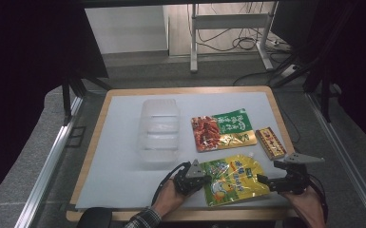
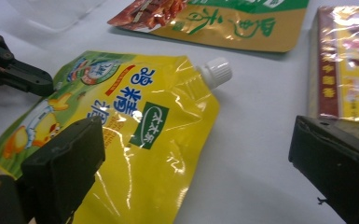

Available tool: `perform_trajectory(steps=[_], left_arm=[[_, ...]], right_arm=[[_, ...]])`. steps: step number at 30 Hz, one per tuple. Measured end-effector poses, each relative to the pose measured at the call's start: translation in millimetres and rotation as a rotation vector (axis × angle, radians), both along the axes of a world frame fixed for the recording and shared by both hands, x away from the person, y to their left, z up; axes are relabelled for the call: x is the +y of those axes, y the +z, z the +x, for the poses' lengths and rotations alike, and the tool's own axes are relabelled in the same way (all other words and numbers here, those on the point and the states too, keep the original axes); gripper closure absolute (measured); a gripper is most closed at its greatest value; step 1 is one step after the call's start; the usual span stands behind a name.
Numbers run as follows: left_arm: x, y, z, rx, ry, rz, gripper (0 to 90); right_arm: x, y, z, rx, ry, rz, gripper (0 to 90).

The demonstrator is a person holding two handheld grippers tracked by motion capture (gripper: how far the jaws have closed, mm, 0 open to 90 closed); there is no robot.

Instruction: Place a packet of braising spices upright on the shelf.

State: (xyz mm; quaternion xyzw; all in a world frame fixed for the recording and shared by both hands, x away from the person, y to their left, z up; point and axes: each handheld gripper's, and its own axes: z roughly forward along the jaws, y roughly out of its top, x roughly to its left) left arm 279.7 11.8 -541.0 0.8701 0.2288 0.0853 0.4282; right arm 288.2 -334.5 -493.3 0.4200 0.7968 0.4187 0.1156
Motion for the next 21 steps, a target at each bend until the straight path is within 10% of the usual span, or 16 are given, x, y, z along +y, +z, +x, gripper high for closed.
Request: perform_trajectory(steps=[10,21], left_arm=[[2.9,-0.7,-0.7,0.02,0.007,0.009,90.0],[3.3,-0.7,-0.6,0.021,0.006,0.008,90.0]], right_arm=[[15.4,-10.6,3.1,0.153,0.041,-0.044,8.3],[22.6,-20.3,16.0,0.293,0.1,0.057,33.0]])
